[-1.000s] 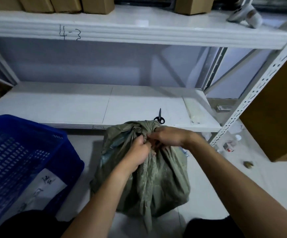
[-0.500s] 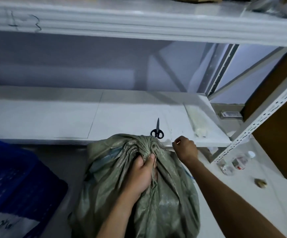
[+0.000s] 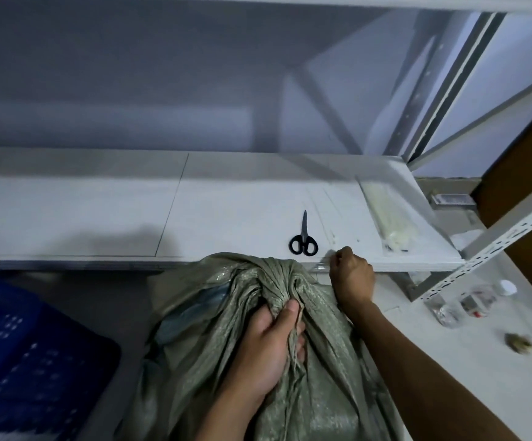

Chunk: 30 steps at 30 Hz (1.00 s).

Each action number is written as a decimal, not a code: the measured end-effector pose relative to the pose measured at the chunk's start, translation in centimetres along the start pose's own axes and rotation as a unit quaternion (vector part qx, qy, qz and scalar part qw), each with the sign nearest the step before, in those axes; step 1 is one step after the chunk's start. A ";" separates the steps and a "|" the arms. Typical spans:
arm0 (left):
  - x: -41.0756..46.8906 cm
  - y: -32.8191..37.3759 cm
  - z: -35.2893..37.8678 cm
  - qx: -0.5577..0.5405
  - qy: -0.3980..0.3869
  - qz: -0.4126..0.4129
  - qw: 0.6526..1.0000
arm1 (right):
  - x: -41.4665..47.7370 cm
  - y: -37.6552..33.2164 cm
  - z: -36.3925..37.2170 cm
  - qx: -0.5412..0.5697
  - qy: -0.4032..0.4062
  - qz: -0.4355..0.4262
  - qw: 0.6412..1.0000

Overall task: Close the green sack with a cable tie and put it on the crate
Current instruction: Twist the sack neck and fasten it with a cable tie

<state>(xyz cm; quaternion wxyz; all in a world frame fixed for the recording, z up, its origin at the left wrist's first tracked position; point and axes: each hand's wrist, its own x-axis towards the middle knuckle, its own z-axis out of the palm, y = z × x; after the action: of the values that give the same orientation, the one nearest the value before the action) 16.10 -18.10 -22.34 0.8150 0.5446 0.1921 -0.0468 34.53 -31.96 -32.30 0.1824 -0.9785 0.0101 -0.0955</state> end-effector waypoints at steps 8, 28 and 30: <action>-0.2 0.4 0.3 -0.006 0.029 -0.013 0.999 | 0.9 -0.7 -1.2 0.050 -0.064 0.104 0.991; -8.5 1.8 0.1 0.146 0.033 -0.061 0.987 | -10.2 -4.2 -25.8 0.432 -0.202 0.064 0.877; -10.8 2.7 0.4 0.124 0.010 -0.053 0.991 | -13.8 -5.7 -27.8 0.436 -0.212 0.024 0.874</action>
<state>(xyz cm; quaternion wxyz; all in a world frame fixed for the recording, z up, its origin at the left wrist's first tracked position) 6.99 -18.79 -15.97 0.7358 0.6306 0.2220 -0.1078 15.64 -35.78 -7.30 0.5908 -0.7958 -0.0484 0.1238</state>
